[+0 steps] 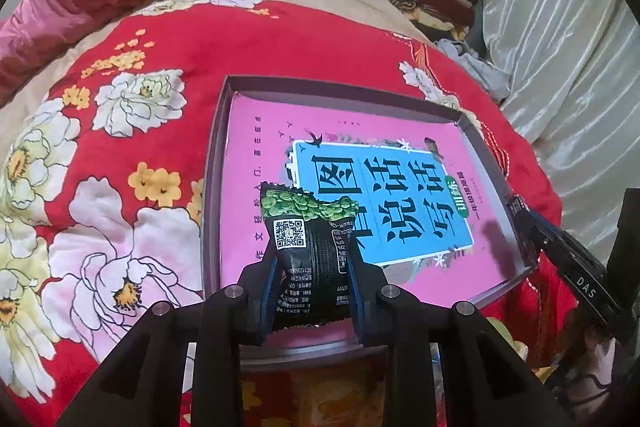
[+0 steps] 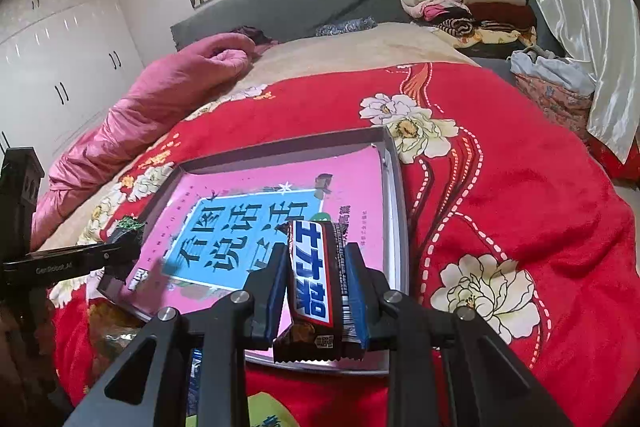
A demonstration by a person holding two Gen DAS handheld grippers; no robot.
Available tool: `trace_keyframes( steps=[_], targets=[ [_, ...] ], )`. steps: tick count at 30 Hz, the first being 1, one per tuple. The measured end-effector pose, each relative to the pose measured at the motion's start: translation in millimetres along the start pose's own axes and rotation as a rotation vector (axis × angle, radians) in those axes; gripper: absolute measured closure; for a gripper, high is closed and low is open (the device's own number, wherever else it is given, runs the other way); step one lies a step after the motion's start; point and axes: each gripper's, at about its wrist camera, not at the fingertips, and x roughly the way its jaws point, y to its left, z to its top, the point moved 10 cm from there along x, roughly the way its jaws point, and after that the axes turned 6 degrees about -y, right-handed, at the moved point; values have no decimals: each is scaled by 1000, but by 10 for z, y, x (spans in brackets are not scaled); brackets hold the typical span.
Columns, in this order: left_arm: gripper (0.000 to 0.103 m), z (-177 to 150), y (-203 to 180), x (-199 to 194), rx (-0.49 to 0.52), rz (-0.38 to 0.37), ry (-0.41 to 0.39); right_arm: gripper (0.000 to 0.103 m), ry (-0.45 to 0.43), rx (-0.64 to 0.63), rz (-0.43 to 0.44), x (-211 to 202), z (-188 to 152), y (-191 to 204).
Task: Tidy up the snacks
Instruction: 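Carry the black-green bag into the tray with the left tool while the right tool places the chocolate bar there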
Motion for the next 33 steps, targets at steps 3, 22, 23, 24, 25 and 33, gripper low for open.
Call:
trace_keyframes(
  steps=[3,22,23,24,25,33],
  targets=[
    [73,-12,9,35,0,-4,2,74,11,-10,-13,49,-26,-8],
    [73,-150,-8,184,4,-12,55,74,41,-33,-72,145,-123,-114],
    [73,-149,-7,187,4,-10,55,74,44,-33,-71,150,-131,-115],
    [73,-147,-5,188,4,-10,55,74,46,-32,-70,154,-138,-116],
    [73,-145,-3,188,3,-11,55,74,48,-32,-73,158,-143,-120],
    [72,-159,13,202,3,-3,62,73,52,-36,-74,166,-151,-121]
  ],
)
